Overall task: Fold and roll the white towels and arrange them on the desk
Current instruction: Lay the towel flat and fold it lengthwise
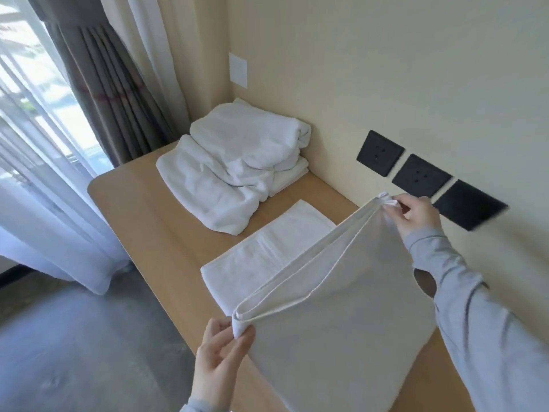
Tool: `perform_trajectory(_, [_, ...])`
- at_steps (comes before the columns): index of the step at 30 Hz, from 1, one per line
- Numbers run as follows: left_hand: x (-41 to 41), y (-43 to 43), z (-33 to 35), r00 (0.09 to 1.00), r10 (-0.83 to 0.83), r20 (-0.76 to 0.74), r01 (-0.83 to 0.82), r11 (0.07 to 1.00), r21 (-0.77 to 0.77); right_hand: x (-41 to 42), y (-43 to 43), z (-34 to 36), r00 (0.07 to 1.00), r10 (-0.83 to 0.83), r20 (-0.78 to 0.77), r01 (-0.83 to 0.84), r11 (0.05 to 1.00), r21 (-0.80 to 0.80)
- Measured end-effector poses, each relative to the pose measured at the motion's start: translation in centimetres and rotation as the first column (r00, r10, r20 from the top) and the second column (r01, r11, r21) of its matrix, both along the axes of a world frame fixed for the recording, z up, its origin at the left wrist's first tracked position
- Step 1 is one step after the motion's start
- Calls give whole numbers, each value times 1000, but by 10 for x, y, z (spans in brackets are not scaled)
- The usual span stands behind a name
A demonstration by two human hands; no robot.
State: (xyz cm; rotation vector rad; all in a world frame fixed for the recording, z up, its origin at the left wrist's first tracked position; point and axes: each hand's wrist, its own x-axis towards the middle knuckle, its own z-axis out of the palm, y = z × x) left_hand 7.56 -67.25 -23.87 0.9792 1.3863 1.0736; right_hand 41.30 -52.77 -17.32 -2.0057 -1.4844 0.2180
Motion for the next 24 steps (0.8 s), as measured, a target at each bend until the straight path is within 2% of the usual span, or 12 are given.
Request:
perform_trajectory(2, [-15,23,-9,998,30,46,-28,998,-49,-20,30,-12,1000,5,-15,-5,998,-64])
perform_trajectory(6, [-41,71,-40,992,121,32,-113,977,-183,-59,87,-47,995,2,-104,-20,985,-170])
perform_trajectory(12, [-55,114,-86,984,161,-79,-179,897,-404,-89,143,-105,987,1,-159,-65,915,-399])
perform_trajectory(14, [-56,118,-92,971,83,-222,-173,889,-423,-92,149,-126,996,-10,-94,-34,890,-455])
perform_trajectory(15, [-55,119,-95,941,51,-335,-181,911,-371,-93,149,-133,1000,-1,-22,-10,880,-475])
perform_trajectory(17, [-50,121,-98,821,82,-565,-203,967,-156,-96,146,-142,982,82,172,-1,905,-425])
perform_trajectory(19, [-37,127,-96,677,115,-727,-72,993,90,-102,141,-143,906,257,335,-178,952,-247])
perform_trajectory(20, [-29,131,-92,618,99,-780,36,987,154,-105,139,-143,843,372,390,-336,928,-160])
perform_trajectory(22, [-18,143,-90,549,46,-835,188,966,177,-108,131,-143,663,575,479,-601,791,-117])
perform_trajectory(24, [-13,153,-93,505,-13,-863,250,959,132,-107,123,-143,520,688,507,-710,677,-191])
